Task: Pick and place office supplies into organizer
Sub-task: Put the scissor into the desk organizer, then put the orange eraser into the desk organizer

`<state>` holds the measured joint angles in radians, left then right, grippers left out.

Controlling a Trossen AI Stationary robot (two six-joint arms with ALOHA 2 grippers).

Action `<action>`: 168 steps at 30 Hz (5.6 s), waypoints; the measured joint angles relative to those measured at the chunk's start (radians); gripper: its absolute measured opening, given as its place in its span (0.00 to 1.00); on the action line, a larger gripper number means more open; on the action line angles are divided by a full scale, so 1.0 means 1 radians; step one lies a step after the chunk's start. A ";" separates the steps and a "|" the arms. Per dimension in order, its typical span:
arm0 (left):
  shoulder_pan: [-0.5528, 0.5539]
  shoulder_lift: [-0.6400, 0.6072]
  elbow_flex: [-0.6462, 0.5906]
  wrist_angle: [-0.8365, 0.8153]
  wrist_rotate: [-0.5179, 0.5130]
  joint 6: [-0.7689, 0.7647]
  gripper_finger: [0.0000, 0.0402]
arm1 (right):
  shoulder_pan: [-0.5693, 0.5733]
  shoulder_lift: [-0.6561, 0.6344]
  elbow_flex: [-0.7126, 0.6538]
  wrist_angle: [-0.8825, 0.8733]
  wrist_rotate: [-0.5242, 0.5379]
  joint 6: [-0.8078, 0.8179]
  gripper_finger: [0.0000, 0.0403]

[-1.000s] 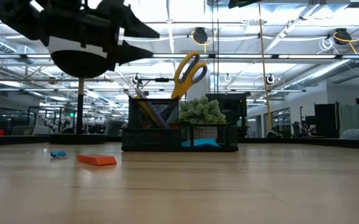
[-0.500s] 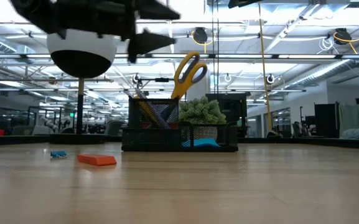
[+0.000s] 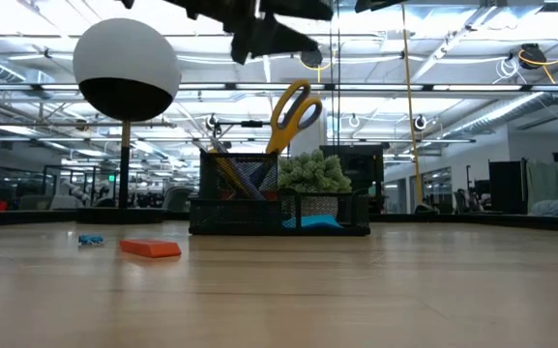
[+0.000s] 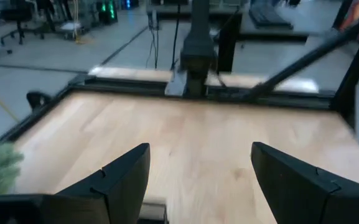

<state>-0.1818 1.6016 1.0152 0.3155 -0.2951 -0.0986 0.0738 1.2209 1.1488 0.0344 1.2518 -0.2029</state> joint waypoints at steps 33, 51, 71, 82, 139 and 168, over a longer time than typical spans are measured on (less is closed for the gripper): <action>-0.225 -0.351 -0.160 -0.528 -0.627 -0.164 0.70 | 0.000 -0.001 -0.001 -0.087 -0.132 0.266 0.38; -0.262 -0.753 -0.411 -0.480 -0.600 -0.196 0.70 | -0.077 0.021 -0.290 0.133 -1.150 0.428 0.38; -0.264 -0.752 -0.411 -0.442 -0.620 -0.175 0.70 | -0.181 0.188 -0.388 0.313 -1.590 0.389 0.38; -0.256 -0.752 -0.410 -0.431 -0.622 -0.143 0.70 | -0.179 0.219 -0.387 0.432 -1.556 0.336 0.38; -0.246 -0.751 -0.410 -0.414 -0.566 -0.115 0.70 | -0.127 -0.240 -0.410 0.232 -0.718 0.324 0.38; -0.248 -0.724 -0.410 -0.377 -0.327 -0.108 0.70 | -0.059 -0.250 -0.410 0.229 -0.496 0.217 0.38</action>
<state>-0.4297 0.8777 0.6052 -0.0611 -0.6224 -0.2071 0.0151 0.9707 0.7383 0.2638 0.7555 0.0139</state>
